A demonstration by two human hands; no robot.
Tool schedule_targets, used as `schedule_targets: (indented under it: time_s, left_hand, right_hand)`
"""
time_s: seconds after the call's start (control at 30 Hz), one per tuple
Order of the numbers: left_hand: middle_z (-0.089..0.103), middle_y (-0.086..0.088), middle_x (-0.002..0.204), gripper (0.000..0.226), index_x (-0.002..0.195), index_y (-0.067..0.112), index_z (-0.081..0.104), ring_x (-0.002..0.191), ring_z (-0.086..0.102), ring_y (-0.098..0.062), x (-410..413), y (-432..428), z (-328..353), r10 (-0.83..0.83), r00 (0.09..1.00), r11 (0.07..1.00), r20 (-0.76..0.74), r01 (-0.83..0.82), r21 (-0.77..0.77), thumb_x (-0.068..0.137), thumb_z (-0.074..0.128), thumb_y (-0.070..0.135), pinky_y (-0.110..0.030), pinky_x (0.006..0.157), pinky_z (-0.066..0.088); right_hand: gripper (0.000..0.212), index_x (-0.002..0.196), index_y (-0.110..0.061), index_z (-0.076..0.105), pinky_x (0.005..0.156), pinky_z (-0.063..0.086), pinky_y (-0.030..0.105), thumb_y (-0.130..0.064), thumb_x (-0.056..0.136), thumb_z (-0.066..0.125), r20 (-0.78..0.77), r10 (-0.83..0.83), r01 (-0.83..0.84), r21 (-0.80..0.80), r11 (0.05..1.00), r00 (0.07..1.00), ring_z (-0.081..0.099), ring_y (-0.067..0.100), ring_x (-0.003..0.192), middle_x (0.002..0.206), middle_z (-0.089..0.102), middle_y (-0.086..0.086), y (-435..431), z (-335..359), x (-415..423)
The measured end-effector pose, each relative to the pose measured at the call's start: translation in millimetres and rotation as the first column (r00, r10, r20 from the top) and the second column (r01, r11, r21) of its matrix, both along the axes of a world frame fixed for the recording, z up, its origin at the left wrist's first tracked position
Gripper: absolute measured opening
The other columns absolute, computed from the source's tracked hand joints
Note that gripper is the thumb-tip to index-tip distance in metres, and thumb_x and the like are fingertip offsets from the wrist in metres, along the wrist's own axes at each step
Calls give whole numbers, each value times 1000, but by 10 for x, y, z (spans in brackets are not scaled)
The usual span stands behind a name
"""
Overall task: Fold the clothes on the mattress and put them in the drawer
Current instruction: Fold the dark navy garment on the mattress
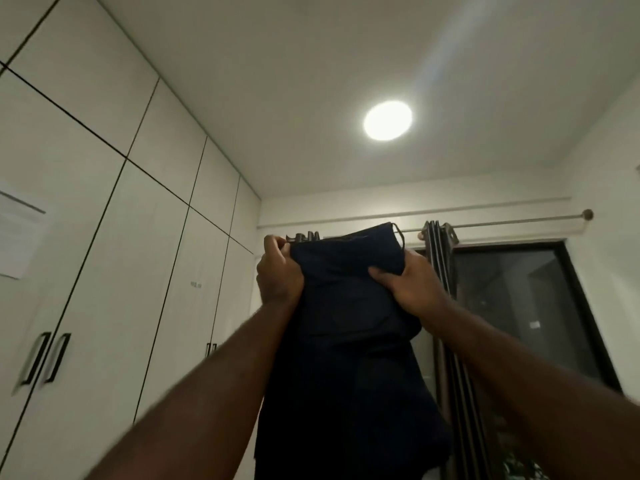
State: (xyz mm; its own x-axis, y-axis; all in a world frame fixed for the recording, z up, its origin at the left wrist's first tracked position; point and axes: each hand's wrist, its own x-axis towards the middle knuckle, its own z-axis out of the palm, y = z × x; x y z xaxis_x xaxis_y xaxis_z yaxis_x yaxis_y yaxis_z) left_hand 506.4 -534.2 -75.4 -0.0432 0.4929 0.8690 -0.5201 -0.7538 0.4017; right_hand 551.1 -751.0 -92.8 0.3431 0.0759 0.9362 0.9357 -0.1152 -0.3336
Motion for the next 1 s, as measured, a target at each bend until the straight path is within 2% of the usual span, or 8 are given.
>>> schedule_targets:
  time_s: [0.3, 0.43, 0.5, 0.6, 0.7, 0.8, 0.9, 1.0]
  left_hand:
    - [63, -5, 101, 13, 116, 13, 48, 90, 58, -22, 99, -27, 96, -102, 994, 994, -26, 103, 31, 106, 47, 20, -30, 77, 40]
    - [64, -8, 121, 29, 127, 15, 45, 100, 59, -20, 133, 4, 35, -313, 946, 948, -80, 307, -84, 104, 52, 31, -32, 82, 45]
    - [63, -12, 127, 45, 130, 14, 46, 105, 63, -25, 108, 66, -98, -564, 814, 820, -139, 533, -206, 101, 55, 47, -41, 89, 54]
    - [70, -9, 126, 62, 131, 16, 60, 112, 69, -27, 41, 83, -679, -863, 419, 496, -282, 809, -316, 95, 50, 65, -44, 98, 54]
    - [67, -6, 133, 69, 136, 21, 60, 120, 65, -28, 59, 143, -1478, -932, 133, 296, -337, 817, -495, 92, 45, 71, -42, 97, 53]
    - [61, -16, 138, 80, 140, 13, 60, 124, 62, -35, 83, 152, -2226, -968, -133, 28, -215, 788, -615, 81, 65, 67, -44, 91, 57]
    - [67, -16, 128, 85, 130, 10, 66, 116, 66, -34, 118, 77, -2594, -956, -271, -147, -110, 770, -621, 61, 91, 54, -44, 87, 59]
    - [69, -14, 124, 67, 123, 10, 70, 113, 67, -30, 159, -9, -2668, -962, -253, -147, -104, 800, -582, 66, 93, 37, -40, 89, 59]
  right_hand:
    - [45, 134, -14, 57, 92, 47, 31, -27, 94, 72, 47, -175, 178, -58, 982, 983, 62, 18, 109, 119, 67, -1, -130, 159, 35]
    - [44, 132, -14, 58, 91, 48, 31, -24, 93, 74, 51, -167, 166, 12, 986, 985, 62, 15, 107, 119, 68, 1, -127, 143, 91]
    - [42, 127, -11, 60, 93, 51, 34, -23, 91, 76, 40, -188, 186, 49, 981, 981, 65, 22, 108, 118, 69, 5, -105, 130, 117]
    - [40, 121, -8, 63, 97, 51, 41, -26, 88, 77, 34, -218, 214, 93, 972, 975, 65, 30, 111, 118, 71, 10, -85, 117, 131]
    - [41, 122, -8, 62, 95, 48, 34, -29, 90, 76, 23, -258, 256, 90, 963, 966, 63, 29, 114, 121, 69, 10, -91, 87, 122]
    - [43, 127, -10, 60, 86, 43, 22, -30, 91, 73, -8, -281, 281, 73, 957, 960, 61, 18, 110, 122, 67, 3, -132, 30, 162]
    - [43, 127, -12, 61, 82, 43, 18, -31, 91, 73, -57, -267, 271, 69, 960, 962, 62, 13, 108, 116, 67, -2, -169, -70, 239]
    - [36, 116, -16, 65, 86, 53, 22, -30, 85, 78, -158, -201, 221, 122, 968, 967, 65, 9, 100, 104, 68, -10, -238, -187, 373]
